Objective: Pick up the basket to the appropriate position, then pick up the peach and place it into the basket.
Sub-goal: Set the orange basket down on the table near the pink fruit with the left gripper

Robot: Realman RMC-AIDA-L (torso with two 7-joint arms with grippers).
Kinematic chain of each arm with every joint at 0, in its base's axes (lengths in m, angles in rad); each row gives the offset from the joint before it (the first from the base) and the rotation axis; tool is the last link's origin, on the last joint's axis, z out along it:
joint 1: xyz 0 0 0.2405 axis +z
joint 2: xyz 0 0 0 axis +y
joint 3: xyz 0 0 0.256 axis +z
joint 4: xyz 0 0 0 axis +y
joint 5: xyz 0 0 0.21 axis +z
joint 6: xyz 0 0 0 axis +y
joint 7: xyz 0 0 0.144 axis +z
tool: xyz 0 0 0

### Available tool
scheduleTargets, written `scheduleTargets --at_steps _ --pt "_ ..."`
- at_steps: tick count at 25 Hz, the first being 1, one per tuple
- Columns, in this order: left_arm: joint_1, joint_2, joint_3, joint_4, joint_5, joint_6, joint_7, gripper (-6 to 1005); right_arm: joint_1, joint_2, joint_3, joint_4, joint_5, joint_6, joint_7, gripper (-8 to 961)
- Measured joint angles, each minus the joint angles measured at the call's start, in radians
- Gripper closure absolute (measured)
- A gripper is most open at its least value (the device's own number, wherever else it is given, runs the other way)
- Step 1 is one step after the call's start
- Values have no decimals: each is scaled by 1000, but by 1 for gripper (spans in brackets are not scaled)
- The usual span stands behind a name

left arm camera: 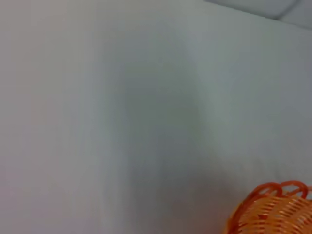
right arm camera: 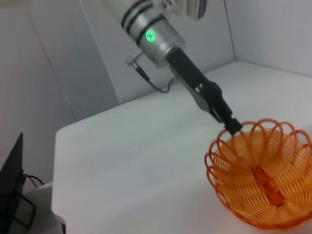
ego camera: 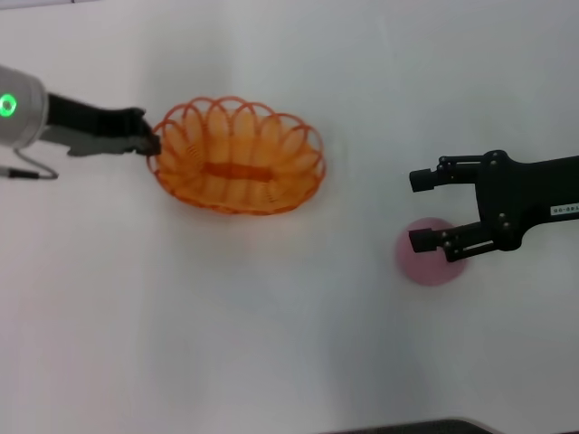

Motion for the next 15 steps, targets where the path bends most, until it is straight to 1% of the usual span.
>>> scheduleTargets --at_steps 2,5,10,13,15 --pt "45 -1 22 13 -25 -22 -11 960 2 -1 4 0 2 -12 0 133" --pt "89 5 31 22 -70 -18 -11 959 6 -2 5 -1 2 -17 5 135" --pt "134 8 21 41 -109 20 4 854 23 -3 6 -1 2 -19 16 139" --pt "165 8 9 68 -145 34 54 791 33 -2 8 -1 2 -14 39 142" --pt "183 8 -17 89 -187 41 120 702 37 1 16 -2 11 -8 54 143"
